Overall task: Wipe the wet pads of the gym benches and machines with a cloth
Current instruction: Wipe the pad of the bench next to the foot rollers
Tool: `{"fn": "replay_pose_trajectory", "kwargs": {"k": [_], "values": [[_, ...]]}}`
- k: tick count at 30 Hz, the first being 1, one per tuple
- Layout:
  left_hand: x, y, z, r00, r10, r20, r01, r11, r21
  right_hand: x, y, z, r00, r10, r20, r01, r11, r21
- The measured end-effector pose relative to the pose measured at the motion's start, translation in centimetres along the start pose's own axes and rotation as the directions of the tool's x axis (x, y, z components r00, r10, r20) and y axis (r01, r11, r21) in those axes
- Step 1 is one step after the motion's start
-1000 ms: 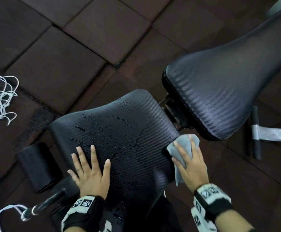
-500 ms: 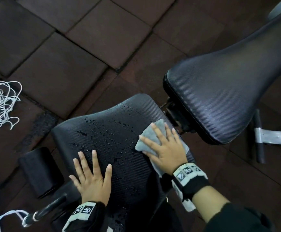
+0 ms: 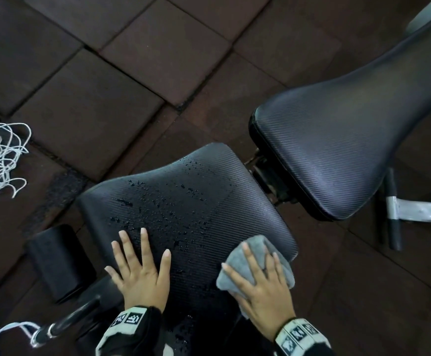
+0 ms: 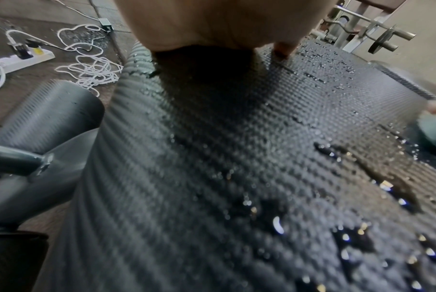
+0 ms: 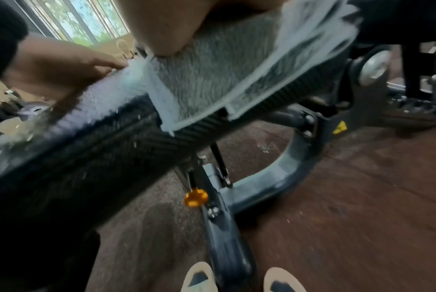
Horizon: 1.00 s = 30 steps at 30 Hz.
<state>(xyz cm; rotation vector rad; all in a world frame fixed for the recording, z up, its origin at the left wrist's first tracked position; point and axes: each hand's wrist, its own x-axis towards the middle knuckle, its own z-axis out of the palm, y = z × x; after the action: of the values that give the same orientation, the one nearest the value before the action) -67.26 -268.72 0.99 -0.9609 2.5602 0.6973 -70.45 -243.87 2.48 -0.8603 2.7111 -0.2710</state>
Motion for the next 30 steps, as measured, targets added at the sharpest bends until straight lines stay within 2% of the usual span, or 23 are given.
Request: {"fn": "replay_pose_trajectory", "kwargs": {"k": [3, 7, 9, 11, 13, 15, 17, 19, 20, 21, 22, 25, 27, 30], "values": [[0.0, 0.0, -0.1, 1.000, 0.004, 0.002, -0.004, 1.000, 0.002, 4.6, -0.9, -1.1, 0.998, -0.054, -0.023, 0.053, 0.998, -0.018], [0.0, 0.0, -0.1, 1.000, 0.008, -0.005, -0.008, 1.000, 0.004, 10.3, 1.3, -2.2, 0.997, -0.075, -0.019, 0.073, 0.993, -0.095], [0.0, -0.1, -0.1, 1.000, 0.008, -0.002, -0.008, 1.000, 0.005, 11.4, 2.6, -2.6, 1.000, 0.010, -0.030, -0.013, 0.995, -0.098], [0.0, 0.0, -0.1, 1.000, 0.006, -0.003, -0.006, 1.000, 0.002, 10.9, 4.0, -3.0, 0.979, 0.189, -0.073, -0.192, 0.980, -0.043], [0.0, 0.0, -0.2, 1.000, 0.004, -0.001, -0.004, 1.000, 0.005, 9.3, 5.0, -3.0, 0.912, 0.398, -0.100, -0.391, 0.917, 0.080], [0.1, 0.1, -0.1, 1.000, -0.001, 0.001, 0.001, 1.000, 0.007, 7.1, 5.4, -2.5, 0.824, 0.560, -0.089, -0.529, 0.816, 0.234], [0.1, 0.0, 0.0, 1.000, 0.003, -0.012, -0.003, 1.000, 0.004, 4.9, 4.6, -1.4, 0.723, 0.677, -0.136, -0.595, 0.711, 0.375], [0.0, 0.0, -0.1, 1.000, 0.006, -0.019, -0.006, 1.000, 0.005, 3.1, 2.2, 0.2, 0.568, 0.811, -0.139, -0.628, 0.536, 0.564], [0.0, 0.1, -0.1, 1.000, 0.002, -0.015, -0.002, 1.000, 0.004, 2.5, 0.5, 1.0, 0.493, 0.863, -0.112, -0.614, 0.437, 0.657], [0.0, 0.1, -0.2, 1.000, -0.001, -0.009, 0.001, 1.000, 0.001, 2.0, -1.5, 1.6, 0.443, 0.891, -0.095, -0.578, 0.365, 0.730], [0.0, 0.2, -0.2, 1.000, 0.000, -0.005, 0.000, 1.000, -0.002, 1.5, -3.4, 2.3, 0.418, 0.904, -0.087, -0.537, 0.323, 0.779], [-0.1, 0.2, -0.2, 1.000, 0.009, -0.014, -0.009, 1.000, -0.009, 0.7, -6.5, 2.8, 0.437, 0.898, -0.049, -0.470, 0.275, 0.839], [-0.1, 0.1, -0.2, 1.000, 0.009, -0.017, -0.009, 1.000, -0.014, 0.8, -5.5, 2.8, 0.423, 0.906, 0.030, -0.462, 0.188, 0.867], [-0.1, 0.0, -0.2, 1.000, 0.010, -0.020, -0.010, 1.000, -0.016, 2.2, -0.8, 1.5, 0.350, 0.936, 0.043, -0.417, 0.114, 0.902]]}}
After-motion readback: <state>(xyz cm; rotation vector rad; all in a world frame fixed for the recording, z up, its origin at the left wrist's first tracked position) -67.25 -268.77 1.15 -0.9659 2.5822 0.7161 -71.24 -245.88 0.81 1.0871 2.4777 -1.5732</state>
